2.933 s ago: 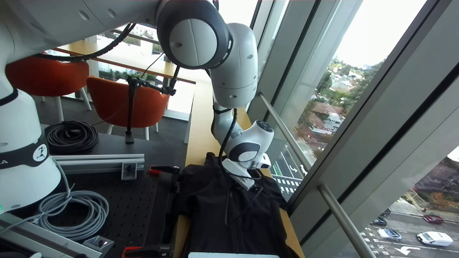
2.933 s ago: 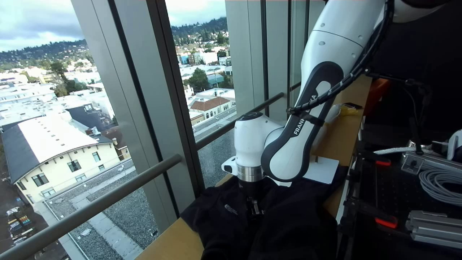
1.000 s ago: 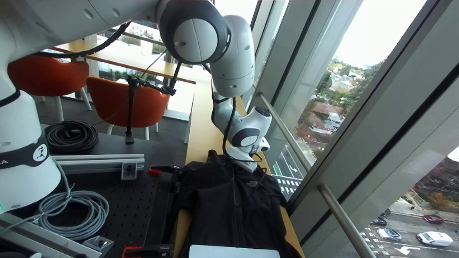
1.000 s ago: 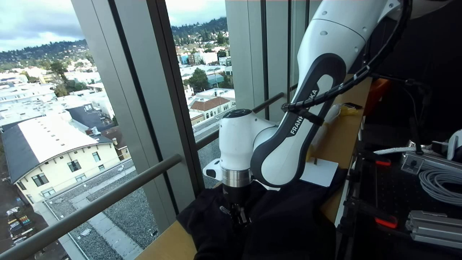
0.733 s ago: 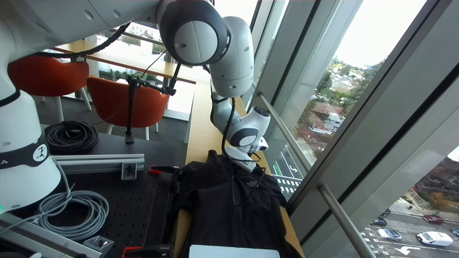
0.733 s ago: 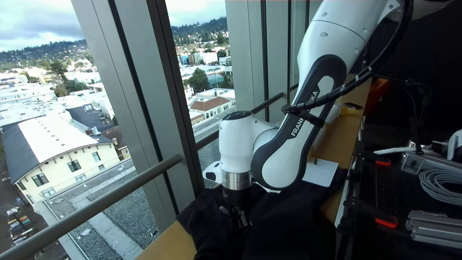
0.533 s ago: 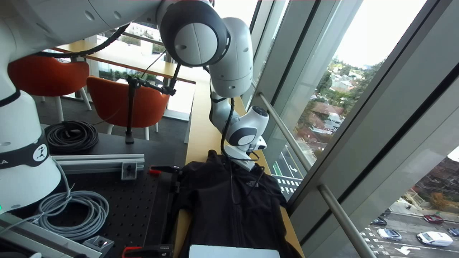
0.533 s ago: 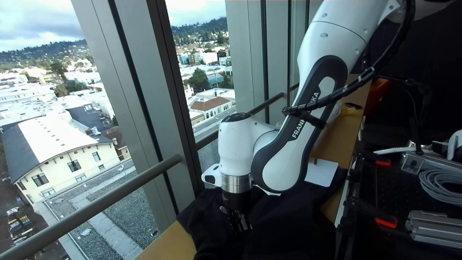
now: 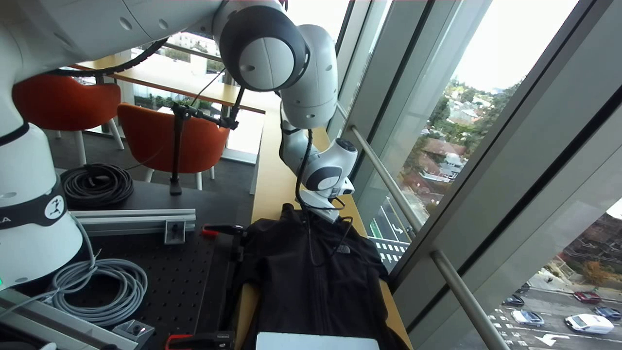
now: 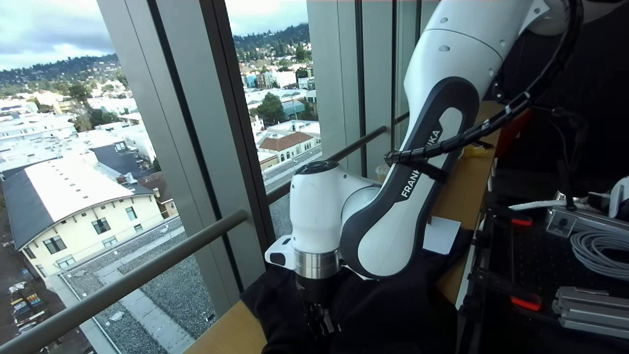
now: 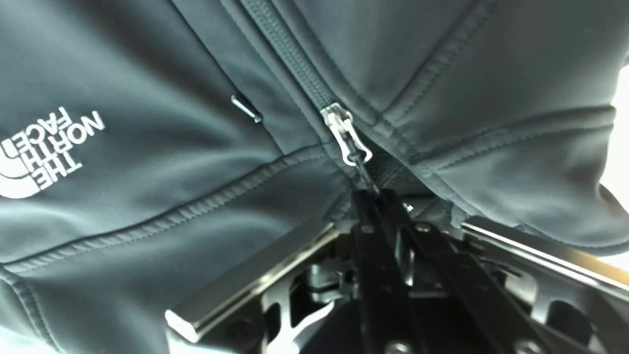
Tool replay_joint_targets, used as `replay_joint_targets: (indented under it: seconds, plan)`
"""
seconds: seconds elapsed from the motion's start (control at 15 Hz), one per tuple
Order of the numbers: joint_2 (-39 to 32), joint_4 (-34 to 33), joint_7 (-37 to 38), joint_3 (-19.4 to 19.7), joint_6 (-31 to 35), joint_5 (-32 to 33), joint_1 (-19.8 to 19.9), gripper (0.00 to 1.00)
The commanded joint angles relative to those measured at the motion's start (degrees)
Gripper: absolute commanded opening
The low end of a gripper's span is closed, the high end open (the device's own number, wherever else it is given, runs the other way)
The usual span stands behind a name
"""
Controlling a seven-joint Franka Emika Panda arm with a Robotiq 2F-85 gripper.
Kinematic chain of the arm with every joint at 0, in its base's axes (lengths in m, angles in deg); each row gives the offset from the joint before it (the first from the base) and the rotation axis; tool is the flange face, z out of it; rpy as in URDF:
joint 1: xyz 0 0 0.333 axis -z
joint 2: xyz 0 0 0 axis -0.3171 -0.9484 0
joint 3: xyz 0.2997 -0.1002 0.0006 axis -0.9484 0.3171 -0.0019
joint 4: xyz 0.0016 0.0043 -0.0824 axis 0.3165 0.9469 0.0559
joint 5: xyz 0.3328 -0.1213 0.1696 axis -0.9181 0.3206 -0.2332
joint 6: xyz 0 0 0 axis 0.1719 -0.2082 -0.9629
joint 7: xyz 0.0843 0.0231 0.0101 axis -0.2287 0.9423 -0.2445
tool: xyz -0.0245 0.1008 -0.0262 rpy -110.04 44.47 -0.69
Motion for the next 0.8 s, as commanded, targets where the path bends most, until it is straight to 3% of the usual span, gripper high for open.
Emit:
replay_joint_targets:
  seconds: [0.0,0.73]
  plan:
    - [-1.78,-3.40,-0.88,-1.42,-1.82,0.53,-1.19,0.02]
    - [-3.17,-6.97,-2.13,-2.19,-3.89,0.90,-4.90,0.02]
